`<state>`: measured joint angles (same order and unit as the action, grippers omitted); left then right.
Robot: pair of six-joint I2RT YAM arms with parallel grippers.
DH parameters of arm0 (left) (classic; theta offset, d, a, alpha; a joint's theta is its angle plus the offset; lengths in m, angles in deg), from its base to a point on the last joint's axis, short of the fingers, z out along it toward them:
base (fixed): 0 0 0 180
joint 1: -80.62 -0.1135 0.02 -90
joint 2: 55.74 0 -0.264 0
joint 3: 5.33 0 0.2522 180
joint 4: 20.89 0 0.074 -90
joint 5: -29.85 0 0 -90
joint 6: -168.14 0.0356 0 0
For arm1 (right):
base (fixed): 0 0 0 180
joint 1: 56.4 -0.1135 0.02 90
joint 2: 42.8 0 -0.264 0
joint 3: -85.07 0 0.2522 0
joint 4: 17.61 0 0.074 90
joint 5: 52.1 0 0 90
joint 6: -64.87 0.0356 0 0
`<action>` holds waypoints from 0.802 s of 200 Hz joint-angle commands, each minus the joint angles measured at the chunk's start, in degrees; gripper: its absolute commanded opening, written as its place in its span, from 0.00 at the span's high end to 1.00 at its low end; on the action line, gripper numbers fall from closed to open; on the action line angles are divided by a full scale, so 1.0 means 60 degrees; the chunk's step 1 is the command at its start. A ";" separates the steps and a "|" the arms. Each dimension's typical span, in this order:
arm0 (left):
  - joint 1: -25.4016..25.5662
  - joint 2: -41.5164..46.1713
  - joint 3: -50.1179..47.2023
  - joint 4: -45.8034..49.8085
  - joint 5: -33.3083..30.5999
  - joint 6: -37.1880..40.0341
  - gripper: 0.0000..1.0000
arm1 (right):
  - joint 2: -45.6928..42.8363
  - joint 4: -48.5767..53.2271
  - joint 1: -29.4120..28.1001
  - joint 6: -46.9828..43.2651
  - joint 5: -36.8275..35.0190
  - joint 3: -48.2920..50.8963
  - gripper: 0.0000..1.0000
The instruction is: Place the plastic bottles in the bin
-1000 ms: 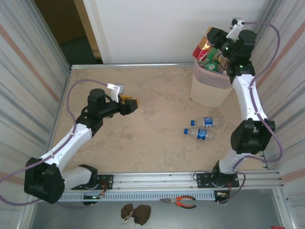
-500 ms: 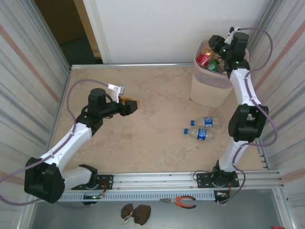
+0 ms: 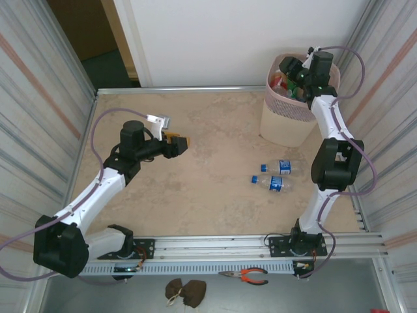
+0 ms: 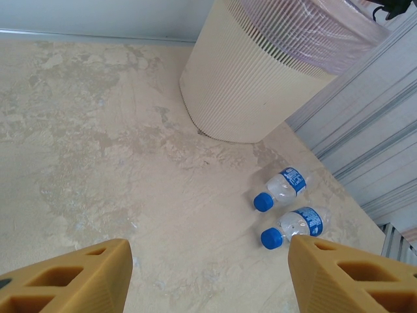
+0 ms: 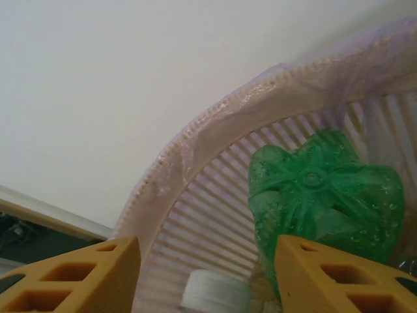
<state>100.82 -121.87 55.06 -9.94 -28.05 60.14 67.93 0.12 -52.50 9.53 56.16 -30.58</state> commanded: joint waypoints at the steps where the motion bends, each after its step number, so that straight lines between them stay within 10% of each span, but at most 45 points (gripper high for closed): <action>1: -0.0090 -0.0039 0.0182 -0.0001 0.0223 0.0100 0.35 | -0.0193 0.0995 0.0185 -0.0384 -0.0168 -0.0203 0.38; 76: -0.0090 -0.0044 0.0269 -0.0089 0.0202 0.0032 0.35 | -0.0748 0.1900 0.0033 -0.1134 0.0295 -0.1226 0.39; 160: -0.0097 -0.0090 0.0176 -0.0171 0.0243 -0.0065 0.36 | -0.1359 0.2781 -0.0629 -0.1161 0.1384 0.0363 0.71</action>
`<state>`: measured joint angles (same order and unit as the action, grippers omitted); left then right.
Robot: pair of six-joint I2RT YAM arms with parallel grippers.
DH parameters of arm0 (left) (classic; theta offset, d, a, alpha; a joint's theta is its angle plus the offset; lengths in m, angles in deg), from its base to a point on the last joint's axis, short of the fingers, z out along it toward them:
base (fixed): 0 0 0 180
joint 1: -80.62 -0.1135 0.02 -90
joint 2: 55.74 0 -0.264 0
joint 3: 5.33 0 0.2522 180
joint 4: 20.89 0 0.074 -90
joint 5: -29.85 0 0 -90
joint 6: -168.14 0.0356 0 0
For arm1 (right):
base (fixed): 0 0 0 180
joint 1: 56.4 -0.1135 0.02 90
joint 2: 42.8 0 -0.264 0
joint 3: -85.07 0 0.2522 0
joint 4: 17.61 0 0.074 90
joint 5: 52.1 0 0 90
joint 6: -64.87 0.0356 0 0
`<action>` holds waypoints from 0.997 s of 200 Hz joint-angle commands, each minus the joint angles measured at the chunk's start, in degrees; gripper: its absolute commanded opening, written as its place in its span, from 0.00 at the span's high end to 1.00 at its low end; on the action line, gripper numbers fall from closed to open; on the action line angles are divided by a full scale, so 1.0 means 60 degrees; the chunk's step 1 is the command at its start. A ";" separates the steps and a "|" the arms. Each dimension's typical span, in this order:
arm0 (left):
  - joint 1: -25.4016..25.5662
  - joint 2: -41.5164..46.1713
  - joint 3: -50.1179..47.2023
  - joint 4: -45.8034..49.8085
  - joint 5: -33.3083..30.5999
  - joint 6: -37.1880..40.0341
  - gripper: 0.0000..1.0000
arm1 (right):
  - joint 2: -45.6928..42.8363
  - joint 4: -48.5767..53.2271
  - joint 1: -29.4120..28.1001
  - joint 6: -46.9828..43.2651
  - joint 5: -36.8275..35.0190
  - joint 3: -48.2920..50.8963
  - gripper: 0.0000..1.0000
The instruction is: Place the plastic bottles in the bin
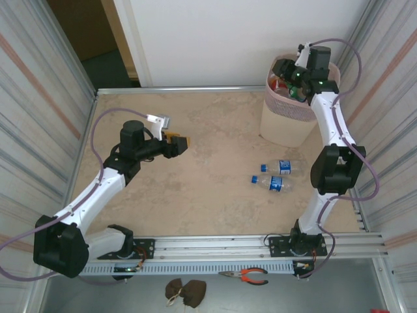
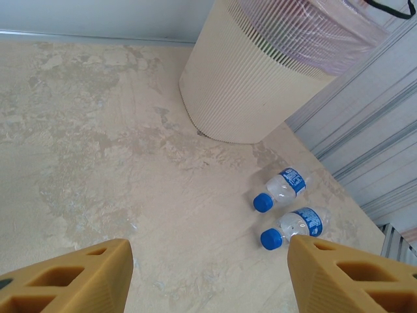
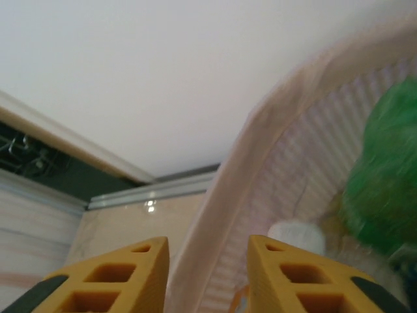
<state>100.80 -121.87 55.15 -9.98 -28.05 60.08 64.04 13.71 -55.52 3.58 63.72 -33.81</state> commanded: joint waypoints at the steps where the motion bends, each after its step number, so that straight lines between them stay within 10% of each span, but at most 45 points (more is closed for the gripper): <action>1: -0.0088 -0.0086 0.0164 -0.0174 0.0244 -0.0053 0.36 | -0.0719 0.0501 -0.0122 -0.0163 0.0107 0.0957 0.71; 199: -0.0089 -0.1121 0.0525 -0.1192 0.0832 -0.0431 0.36 | -0.5410 0.2522 0.0054 -0.1654 -0.0572 0.3555 0.68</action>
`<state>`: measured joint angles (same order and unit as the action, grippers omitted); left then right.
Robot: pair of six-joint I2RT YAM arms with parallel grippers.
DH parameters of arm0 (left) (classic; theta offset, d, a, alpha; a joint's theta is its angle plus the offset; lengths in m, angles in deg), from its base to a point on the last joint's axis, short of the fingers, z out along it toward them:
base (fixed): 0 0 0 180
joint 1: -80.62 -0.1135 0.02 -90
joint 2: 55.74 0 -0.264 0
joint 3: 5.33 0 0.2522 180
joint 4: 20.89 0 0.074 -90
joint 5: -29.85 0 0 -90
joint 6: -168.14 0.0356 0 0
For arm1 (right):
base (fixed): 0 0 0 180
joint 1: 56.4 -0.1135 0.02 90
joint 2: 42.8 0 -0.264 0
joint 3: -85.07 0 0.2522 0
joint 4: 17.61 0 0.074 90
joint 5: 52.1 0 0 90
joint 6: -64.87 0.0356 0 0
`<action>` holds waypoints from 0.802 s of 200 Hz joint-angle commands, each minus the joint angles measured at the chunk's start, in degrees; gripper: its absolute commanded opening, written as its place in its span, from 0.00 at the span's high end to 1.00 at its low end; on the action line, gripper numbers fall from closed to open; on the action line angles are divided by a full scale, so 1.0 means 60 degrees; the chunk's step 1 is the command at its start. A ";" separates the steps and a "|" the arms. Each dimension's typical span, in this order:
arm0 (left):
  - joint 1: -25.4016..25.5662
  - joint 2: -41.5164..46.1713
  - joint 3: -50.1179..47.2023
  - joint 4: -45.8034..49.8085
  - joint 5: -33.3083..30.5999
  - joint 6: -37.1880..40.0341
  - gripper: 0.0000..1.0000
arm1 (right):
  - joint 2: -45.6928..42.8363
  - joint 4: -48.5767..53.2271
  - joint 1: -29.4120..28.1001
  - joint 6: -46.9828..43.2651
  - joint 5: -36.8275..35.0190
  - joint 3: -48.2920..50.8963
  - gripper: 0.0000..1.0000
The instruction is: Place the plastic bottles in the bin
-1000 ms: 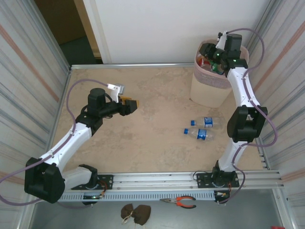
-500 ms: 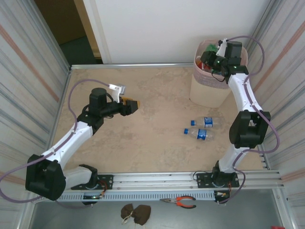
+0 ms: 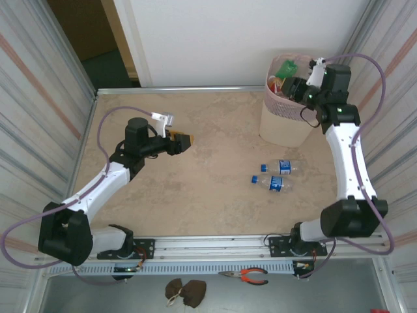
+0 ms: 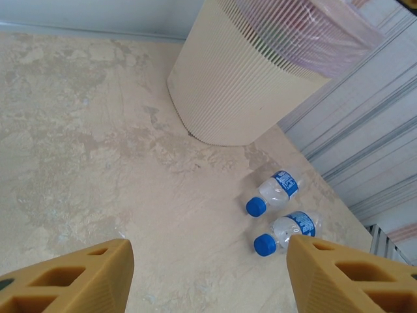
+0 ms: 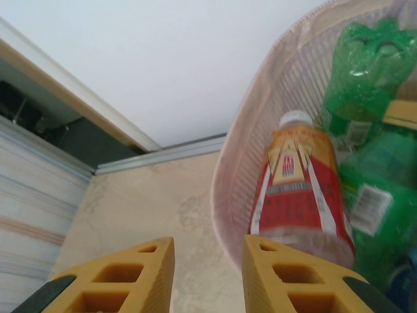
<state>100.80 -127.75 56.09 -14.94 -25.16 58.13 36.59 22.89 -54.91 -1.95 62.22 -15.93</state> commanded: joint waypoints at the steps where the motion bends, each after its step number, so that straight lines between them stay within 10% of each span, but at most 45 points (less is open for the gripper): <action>1: -0.0093 -0.0142 0.0365 -0.0374 0.0359 -0.0107 0.37 | -0.0881 0.1022 -0.0053 -0.0738 -0.0326 0.0607 0.68; 72: -0.0087 -0.0762 0.0559 -0.0514 0.0739 -0.0166 0.38 | -0.3332 0.2850 -0.0864 -0.4026 -0.0470 0.2717 0.64; 113: -0.0098 -0.0911 0.0641 -0.0612 0.0879 -0.0224 0.38 | -0.3626 0.4163 -0.3079 -0.7862 -0.1350 0.3439 0.59; 160: -0.0098 -0.0882 0.0713 -0.0500 0.0893 -0.0232 0.38 | -0.2224 0.5288 -0.5303 -0.8958 -0.3495 0.3615 0.52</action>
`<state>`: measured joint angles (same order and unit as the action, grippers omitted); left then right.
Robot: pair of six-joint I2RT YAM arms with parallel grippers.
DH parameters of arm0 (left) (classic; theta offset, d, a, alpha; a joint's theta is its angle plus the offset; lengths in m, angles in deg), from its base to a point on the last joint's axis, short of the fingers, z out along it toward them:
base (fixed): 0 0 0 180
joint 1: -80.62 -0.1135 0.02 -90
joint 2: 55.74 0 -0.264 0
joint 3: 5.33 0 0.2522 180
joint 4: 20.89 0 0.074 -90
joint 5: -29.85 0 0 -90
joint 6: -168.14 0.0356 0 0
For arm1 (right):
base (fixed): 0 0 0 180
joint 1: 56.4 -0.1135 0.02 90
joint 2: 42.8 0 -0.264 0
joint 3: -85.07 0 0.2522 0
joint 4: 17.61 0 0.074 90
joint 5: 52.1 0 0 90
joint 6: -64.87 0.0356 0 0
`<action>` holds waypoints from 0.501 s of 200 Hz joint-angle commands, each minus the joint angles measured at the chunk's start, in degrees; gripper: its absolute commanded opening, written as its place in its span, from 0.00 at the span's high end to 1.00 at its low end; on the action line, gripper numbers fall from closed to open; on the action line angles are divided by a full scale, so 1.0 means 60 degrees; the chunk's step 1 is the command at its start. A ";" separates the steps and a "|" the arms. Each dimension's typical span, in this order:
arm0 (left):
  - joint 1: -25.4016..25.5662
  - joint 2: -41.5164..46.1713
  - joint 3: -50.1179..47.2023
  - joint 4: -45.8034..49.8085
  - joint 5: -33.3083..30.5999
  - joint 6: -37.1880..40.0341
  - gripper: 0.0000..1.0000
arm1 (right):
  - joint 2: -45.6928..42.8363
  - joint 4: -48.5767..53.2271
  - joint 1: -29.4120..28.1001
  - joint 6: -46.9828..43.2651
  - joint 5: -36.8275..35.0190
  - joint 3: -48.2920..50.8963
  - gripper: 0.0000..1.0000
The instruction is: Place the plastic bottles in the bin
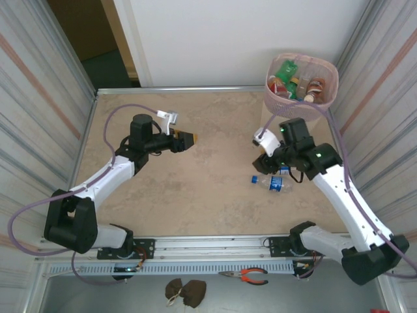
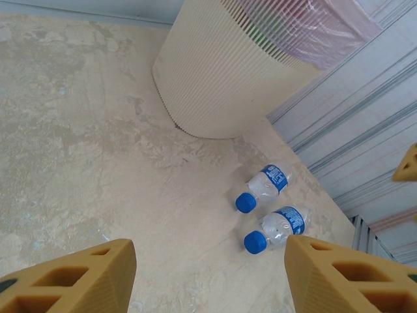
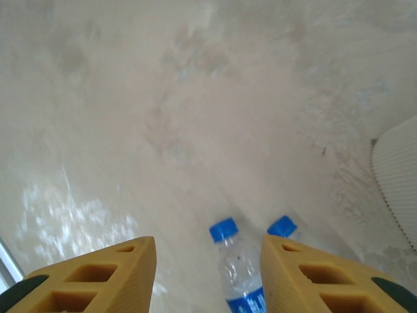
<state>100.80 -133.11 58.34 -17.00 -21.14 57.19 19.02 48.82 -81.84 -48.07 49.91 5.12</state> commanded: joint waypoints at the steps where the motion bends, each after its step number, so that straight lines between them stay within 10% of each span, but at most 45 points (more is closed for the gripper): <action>1: -0.0098 0.0014 0.0339 -0.0158 0.0215 -0.0079 0.38 | 0.0745 0.0966 -0.0837 -0.1273 -0.1474 0.0106 0.52; 100: -0.0099 0.0234 0.0427 0.0048 0.0237 -0.0244 0.38 | 0.3740 0.0067 -0.1779 -0.1770 -0.2599 0.0728 0.43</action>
<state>100.80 -133.11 58.73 -16.91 -20.75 56.17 39.24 51.26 -92.39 -56.31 36.12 8.57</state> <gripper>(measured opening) 0.617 0.556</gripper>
